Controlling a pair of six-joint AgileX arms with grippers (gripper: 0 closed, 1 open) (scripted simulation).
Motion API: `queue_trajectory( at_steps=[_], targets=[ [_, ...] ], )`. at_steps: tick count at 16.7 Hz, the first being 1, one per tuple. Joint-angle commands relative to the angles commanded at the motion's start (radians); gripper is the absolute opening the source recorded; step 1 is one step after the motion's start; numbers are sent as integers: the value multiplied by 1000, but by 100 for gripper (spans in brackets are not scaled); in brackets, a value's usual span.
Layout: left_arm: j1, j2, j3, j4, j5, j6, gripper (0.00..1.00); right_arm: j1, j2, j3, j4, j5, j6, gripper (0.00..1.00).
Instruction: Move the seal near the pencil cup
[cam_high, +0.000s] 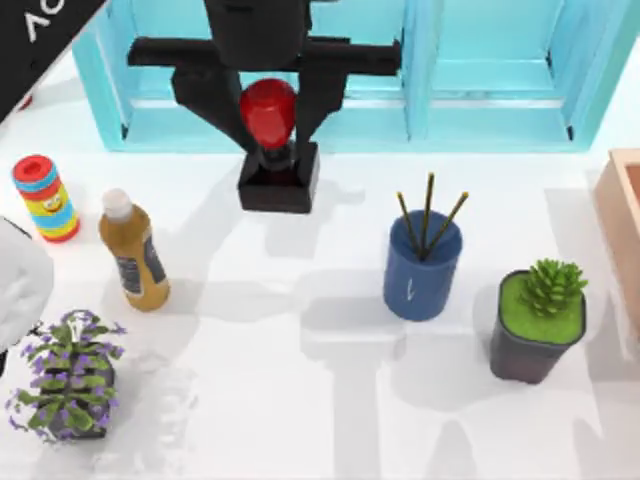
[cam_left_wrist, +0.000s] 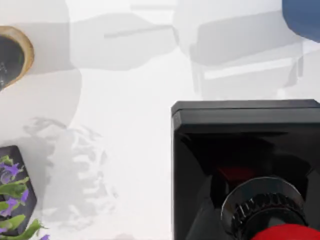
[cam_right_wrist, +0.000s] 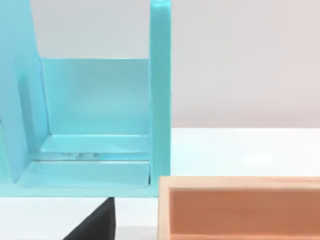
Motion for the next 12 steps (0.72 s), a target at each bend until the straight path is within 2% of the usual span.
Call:
queue_trajectory(
  at_steps=[5,12],
  targets=[
    [-69,255,278,12,-47,-185,0,0,0,0,0,0,0,100],
    [-68,313,348,37,-63,-221,0,0,0,0,0,0,0,100]
  ],
)
